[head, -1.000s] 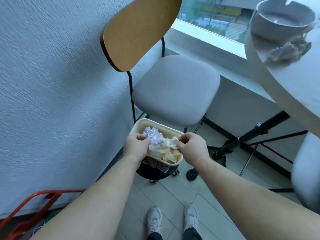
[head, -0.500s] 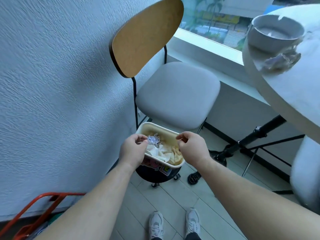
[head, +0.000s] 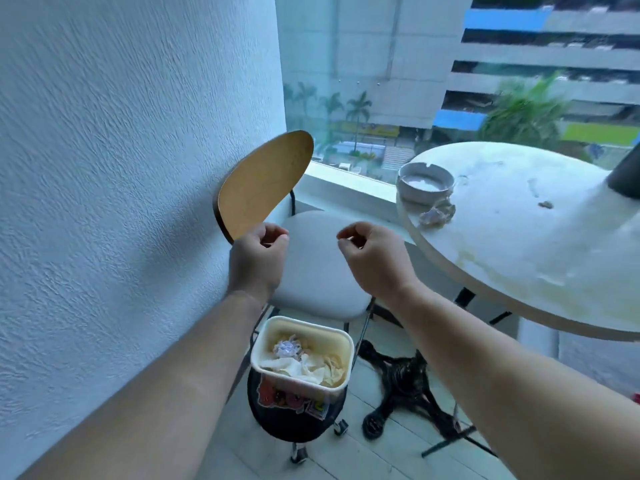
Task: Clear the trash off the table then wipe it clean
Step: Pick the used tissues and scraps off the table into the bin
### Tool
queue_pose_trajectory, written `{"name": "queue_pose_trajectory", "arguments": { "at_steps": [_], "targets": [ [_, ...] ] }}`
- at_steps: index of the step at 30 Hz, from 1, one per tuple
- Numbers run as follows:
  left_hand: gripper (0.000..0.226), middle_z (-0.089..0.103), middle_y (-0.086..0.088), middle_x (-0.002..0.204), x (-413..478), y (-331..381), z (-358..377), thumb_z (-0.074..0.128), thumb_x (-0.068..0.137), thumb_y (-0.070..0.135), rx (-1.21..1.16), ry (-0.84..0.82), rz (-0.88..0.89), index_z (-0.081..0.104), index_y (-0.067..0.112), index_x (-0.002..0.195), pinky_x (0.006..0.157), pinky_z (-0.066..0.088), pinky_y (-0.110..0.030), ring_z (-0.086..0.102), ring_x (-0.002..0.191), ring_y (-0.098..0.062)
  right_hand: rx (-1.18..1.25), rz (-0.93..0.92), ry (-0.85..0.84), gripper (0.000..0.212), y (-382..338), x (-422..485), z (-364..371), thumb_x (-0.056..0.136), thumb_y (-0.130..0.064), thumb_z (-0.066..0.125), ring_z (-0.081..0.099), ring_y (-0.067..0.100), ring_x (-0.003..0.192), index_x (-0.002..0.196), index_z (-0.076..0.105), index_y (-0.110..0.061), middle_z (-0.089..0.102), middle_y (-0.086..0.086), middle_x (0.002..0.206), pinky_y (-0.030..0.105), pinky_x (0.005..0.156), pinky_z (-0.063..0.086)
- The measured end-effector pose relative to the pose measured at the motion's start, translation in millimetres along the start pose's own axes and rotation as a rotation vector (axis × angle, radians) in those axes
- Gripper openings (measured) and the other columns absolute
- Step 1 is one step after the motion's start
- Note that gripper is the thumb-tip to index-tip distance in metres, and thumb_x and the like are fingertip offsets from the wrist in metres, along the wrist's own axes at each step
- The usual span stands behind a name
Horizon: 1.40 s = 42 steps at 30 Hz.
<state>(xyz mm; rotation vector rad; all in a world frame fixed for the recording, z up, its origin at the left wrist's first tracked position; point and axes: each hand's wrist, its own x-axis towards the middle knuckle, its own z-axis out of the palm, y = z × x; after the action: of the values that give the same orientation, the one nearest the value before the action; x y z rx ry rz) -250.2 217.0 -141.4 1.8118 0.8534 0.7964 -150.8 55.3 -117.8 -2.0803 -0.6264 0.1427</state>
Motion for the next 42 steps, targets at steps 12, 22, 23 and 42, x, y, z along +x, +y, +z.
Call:
{"name": "queue_pose_trajectory", "arguments": {
  "at_steps": [12, 22, 23, 42],
  "targets": [
    [0.010, 0.072, 0.003, 0.081, 10.0, 119.2, 41.7, 0.067, 0.093, 0.018, -0.142, -0.105, 0.252, 0.076, 0.016, 0.096, 0.072, 0.057, -0.031, 0.065, 0.075, -0.013, -0.056, -0.051, 0.297, 0.012, -16.7, 1.8, -122.1, 0.094, -0.020, 0.067, 0.062, 0.009, 0.073, 0.100, 0.077, -0.022, 0.071, -0.010, 0.080, 0.004, 0.060, 0.039],
    [0.010, 0.072, 0.005, 0.073, -5.6, 176.2, 139.2, 0.065, 0.079, 0.029, -0.232, -0.239, 0.271, 0.074, 0.024, 0.079, 0.078, 0.062, -0.053, 0.064, 0.069, -0.018, -0.086, -0.032, 0.369, 0.018, 31.6, 16.9, -199.0, 0.093, -0.014, 0.064, 0.059, -0.001, 0.057, 0.103, 0.077, -0.021, 0.066, -0.012, 0.068, 0.007, 0.054, 0.040],
    [0.009, 0.073, 0.005, 0.072, -6.9, 179.4, 147.1, 0.065, 0.079, 0.028, -0.226, -0.245, 0.284, 0.074, 0.024, 0.079, 0.077, 0.062, -0.053, 0.064, 0.068, -0.018, -0.095, -0.029, 0.379, 0.018, 39.1, 20.0, -209.1, 0.093, -0.014, 0.064, 0.062, 0.002, 0.060, 0.103, 0.077, -0.021, 0.067, -0.010, 0.070, 0.011, 0.058, 0.042],
    [0.054, 0.073, 0.003, 0.125, -9.5, 145.9, 196.4, 0.054, 0.090, -0.001, 0.664, -0.643, 0.629, 0.073, 0.030, 0.129, 0.103, 0.054, -0.037, 0.066, 0.115, -0.020, -0.311, 0.140, 0.290, 0.034, 143.8, 97.8, -293.9, 0.091, -0.004, 0.059, 0.069, 0.013, 0.103, 0.111, 0.080, -0.023, 0.077, -0.006, 0.116, 0.019, 0.088, 0.047]
  ]
}}
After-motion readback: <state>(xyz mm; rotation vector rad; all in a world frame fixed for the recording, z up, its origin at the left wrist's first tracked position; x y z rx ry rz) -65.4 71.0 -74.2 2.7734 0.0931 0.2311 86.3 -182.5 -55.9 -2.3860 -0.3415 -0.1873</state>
